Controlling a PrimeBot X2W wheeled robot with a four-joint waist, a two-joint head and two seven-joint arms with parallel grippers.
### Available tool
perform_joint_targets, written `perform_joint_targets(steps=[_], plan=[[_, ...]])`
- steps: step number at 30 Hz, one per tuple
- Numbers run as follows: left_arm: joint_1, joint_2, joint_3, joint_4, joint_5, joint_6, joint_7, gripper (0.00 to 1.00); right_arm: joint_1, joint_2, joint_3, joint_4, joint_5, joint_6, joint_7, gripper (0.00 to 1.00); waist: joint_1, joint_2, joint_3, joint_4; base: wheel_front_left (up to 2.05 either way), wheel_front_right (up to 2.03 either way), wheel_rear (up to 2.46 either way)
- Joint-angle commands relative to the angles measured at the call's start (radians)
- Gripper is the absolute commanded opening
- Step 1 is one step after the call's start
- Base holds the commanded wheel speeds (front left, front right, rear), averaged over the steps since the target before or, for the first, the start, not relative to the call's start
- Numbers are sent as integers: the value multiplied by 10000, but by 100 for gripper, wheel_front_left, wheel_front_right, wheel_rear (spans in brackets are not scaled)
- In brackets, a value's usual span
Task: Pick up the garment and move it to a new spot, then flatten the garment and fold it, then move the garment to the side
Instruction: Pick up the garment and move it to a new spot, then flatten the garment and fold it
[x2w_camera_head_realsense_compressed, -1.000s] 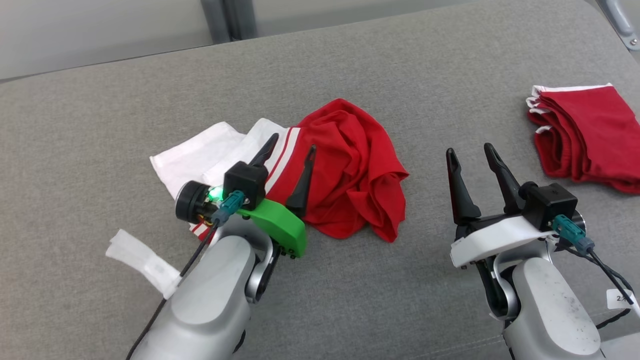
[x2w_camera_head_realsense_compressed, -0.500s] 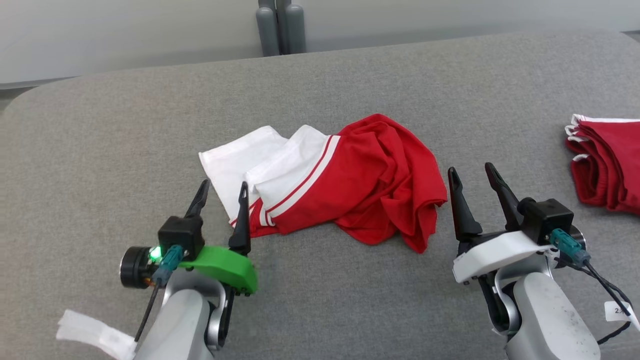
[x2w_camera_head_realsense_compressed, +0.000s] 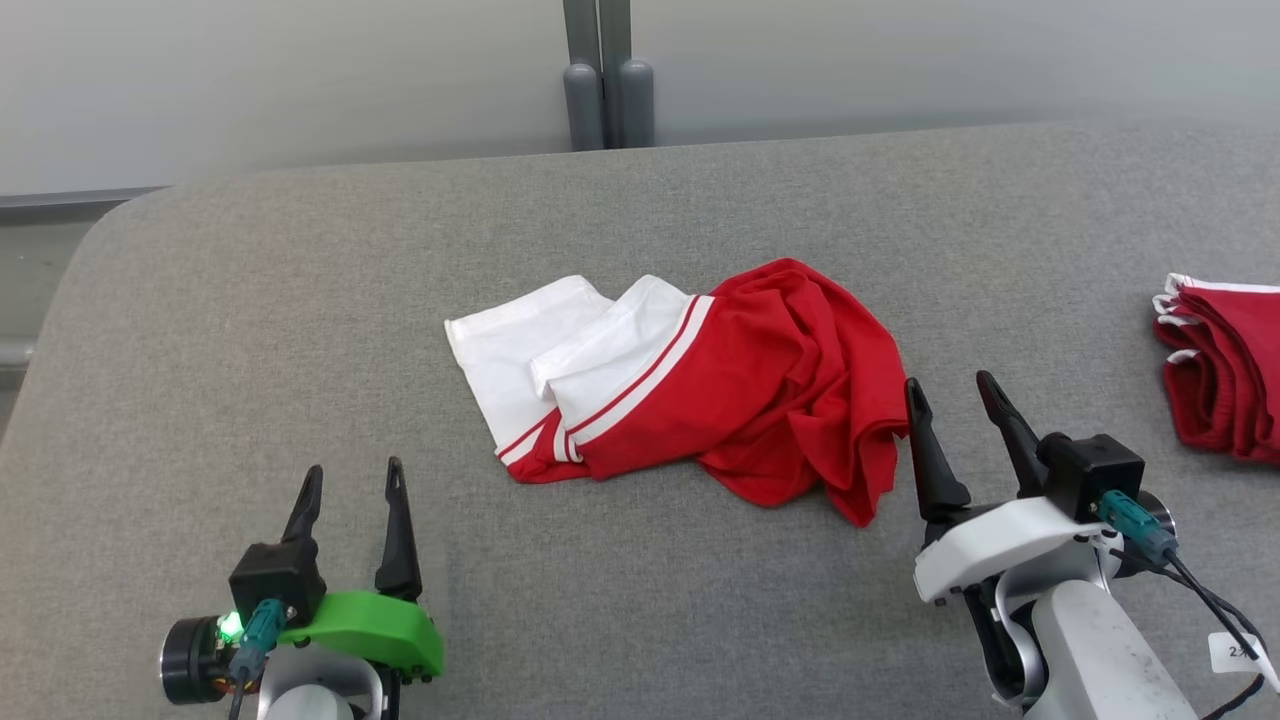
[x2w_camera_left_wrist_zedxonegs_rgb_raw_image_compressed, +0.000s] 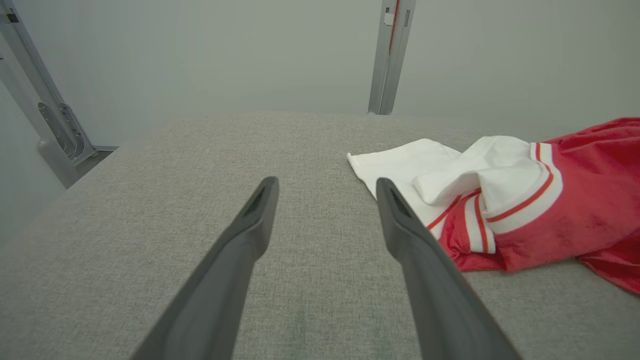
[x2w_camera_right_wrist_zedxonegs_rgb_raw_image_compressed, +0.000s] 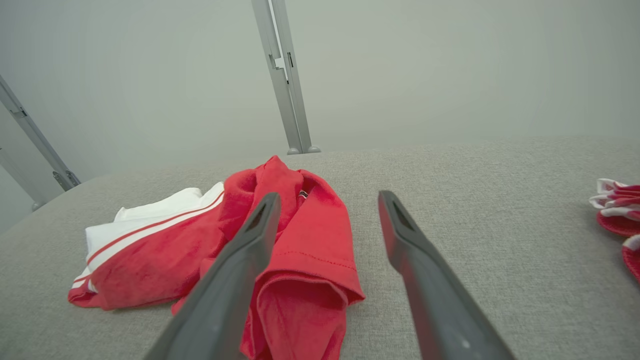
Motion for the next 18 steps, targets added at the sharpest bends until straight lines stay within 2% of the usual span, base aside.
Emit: perform_joint_targets(steps=[1,8,18], plan=[[248,8,134,-101,61,-70,-1,100,165,-14,-27,50,-26,-12,-26,100,0,0,-45,34,0,0,0],[615,-32,431,-266,228,-213,-1,100,193,-14,-109,169,-71,-12,-26,100,0,0,-36,65,0,0,0],[379,-34,32,-391,-115,-131,-1,100,106,-14,-151,855,-3,-12,-26,100,0,0,152,204,0,0,0]])
